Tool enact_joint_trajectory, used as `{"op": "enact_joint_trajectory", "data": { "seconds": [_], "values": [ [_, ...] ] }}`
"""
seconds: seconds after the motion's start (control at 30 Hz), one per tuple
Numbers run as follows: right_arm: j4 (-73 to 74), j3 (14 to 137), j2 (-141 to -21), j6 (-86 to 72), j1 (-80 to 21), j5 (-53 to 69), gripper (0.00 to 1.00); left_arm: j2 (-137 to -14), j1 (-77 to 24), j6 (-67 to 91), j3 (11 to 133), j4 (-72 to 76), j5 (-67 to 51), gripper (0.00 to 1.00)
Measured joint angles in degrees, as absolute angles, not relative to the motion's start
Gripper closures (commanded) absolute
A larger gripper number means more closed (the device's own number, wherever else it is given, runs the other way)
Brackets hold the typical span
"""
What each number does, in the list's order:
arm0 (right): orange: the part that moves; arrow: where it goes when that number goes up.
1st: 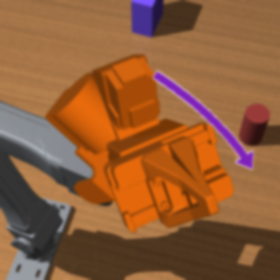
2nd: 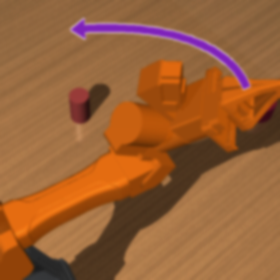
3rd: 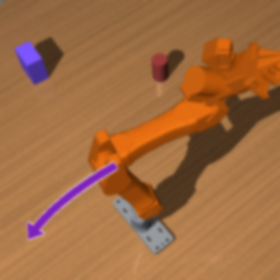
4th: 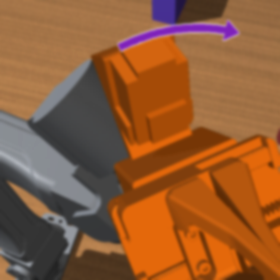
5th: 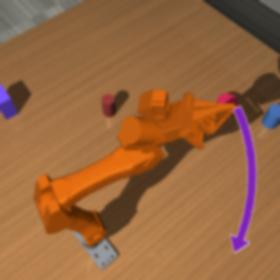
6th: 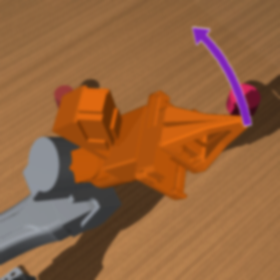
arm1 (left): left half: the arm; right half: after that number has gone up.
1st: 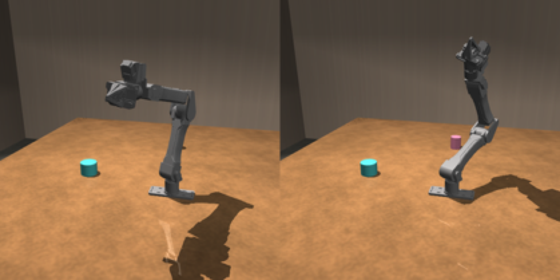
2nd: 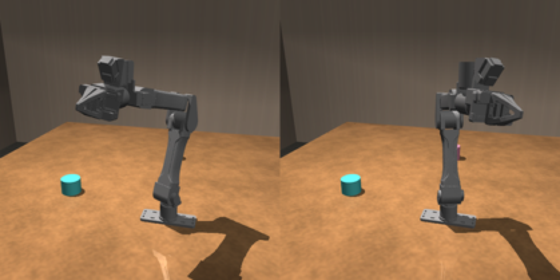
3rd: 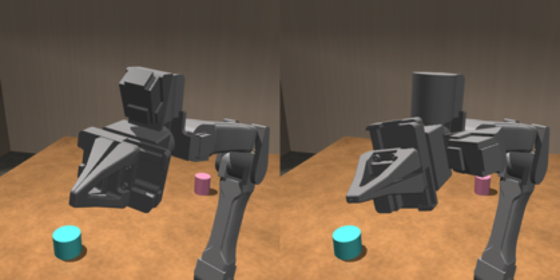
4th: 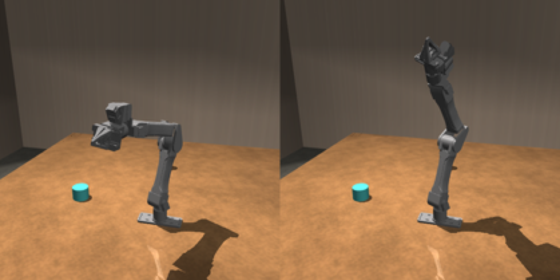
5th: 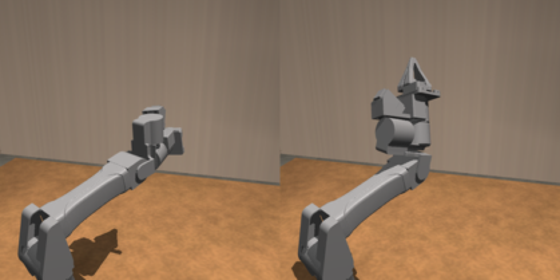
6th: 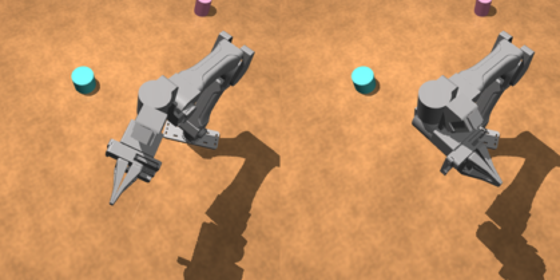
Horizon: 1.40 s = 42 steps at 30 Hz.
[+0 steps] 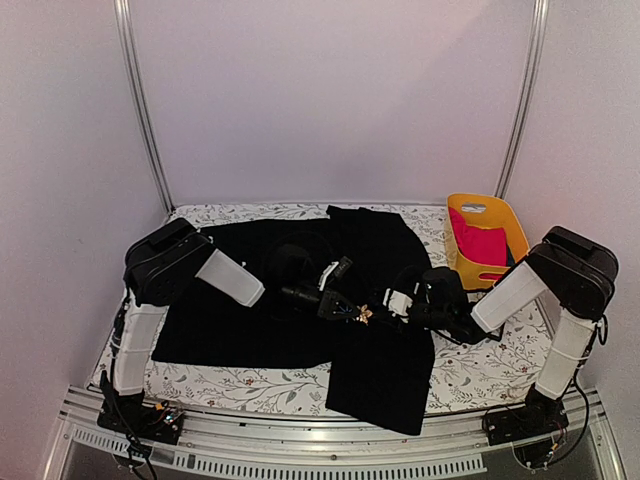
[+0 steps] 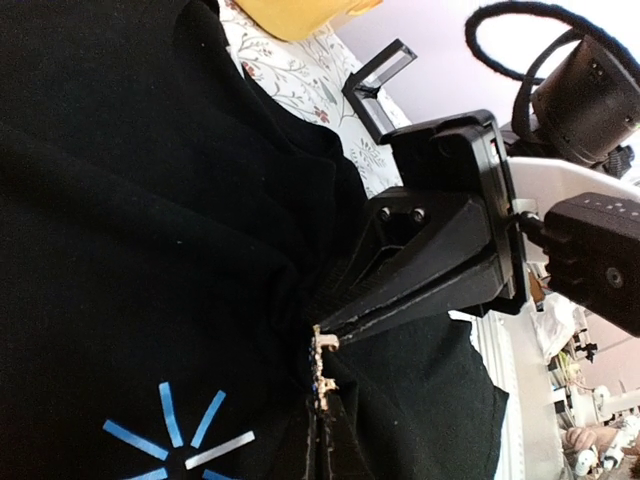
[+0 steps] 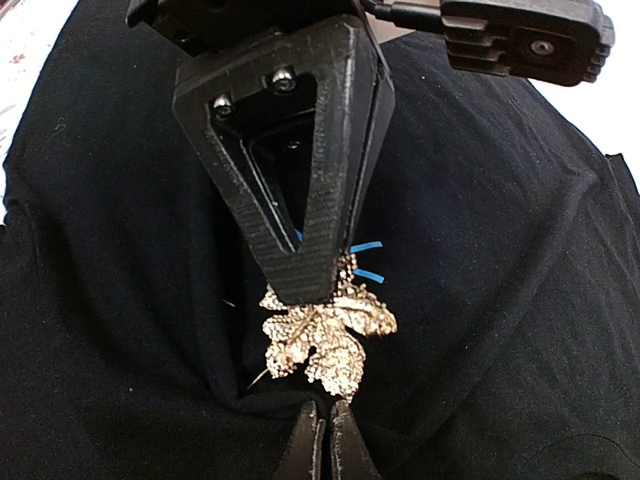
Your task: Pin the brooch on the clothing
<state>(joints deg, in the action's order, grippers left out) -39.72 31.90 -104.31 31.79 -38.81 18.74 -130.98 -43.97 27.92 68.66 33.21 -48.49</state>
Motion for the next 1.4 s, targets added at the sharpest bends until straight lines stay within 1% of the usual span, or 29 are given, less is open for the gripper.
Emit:
{"op": "enact_joint_trajectory", "data": {
  "seconds": [0.07, 0.23, 0.4, 0.53, 0.63, 0.73, 0.83, 0.9, 1.03, 1.1, 1.33, 1.4],
  "values": [
    [-39.72, 31.92, -104.31, 31.62, -38.85, 18.61, 0.98, -130.98, -43.70, 28.84, 68.27, 33.85, -49.04, 1.00],
    [-38.70, 31.92, -103.90, 30.87, -38.87, 18.28, 0.80, -130.82, -43.70, 28.12, 68.29, 33.30, -49.15, 1.00],
    [-35.11, 31.92, -99.26, 28.84, -38.81, 17.91, 0.65, -130.50, -43.70, 27.90, 68.18, 32.23, -49.91, 1.00],
    [-32.75, 32.10, -94.28, 25.08, -38.94, 17.32, 0.61, -130.08, -43.46, 27.99, 67.96, 31.92, -50.39, 1.00],
    [-31.53, 31.81, -91.35, 20.86, -40.18, 15.42, 0.62, -129.80, -43.33, 28.29, 67.77, 31.90, -50.52, 1.00],
    [-29.87, 31.16, -89.89, 15.38, -43.79, 13.06, 0.70, -129.56, -43.31, 28.60, 67.64, 31.90, -50.57, 1.00],
    [-28.05, 30.52, -89.45, 9.04, -47.05, 11.66, 0.74, -128.99, -43.31, 28.75, 67.48, 31.86, -50.57, 1.00],
    [-27.11, 29.61, -89.12, 3.22, -48.16, 11.00, 0.75, -128.84, -43.31, 28.80, 67.48, 31.92, -50.59, 1.00],
    [-25.63, 27.57, -88.33, -7.09, -48.38, 8.95, 0.70, -128.84, -43.31, 29.04, 67.42, 31.92, -50.59, 1.00],
    [-24.93, 27.53, -88.36, -10.68, -48.69, 7.53, 0.70, -128.84, -43.31, 29.17, 67.42, 31.97, -50.59, 1.00],
    [-22.96, 30.06, -93.12, -16.05, -52.64, 2.48, 0.72, -128.84, -43.31, 29.26, 67.16, 32.21, -50.57, 1.00],
    [-22.06, 30.17, -93.71, -17.02, -54.04, 0.73, 0.74, -128.84, -43.31, 29.26, 66.98, 32.21, -50.57, 1.00]
  ]
}}
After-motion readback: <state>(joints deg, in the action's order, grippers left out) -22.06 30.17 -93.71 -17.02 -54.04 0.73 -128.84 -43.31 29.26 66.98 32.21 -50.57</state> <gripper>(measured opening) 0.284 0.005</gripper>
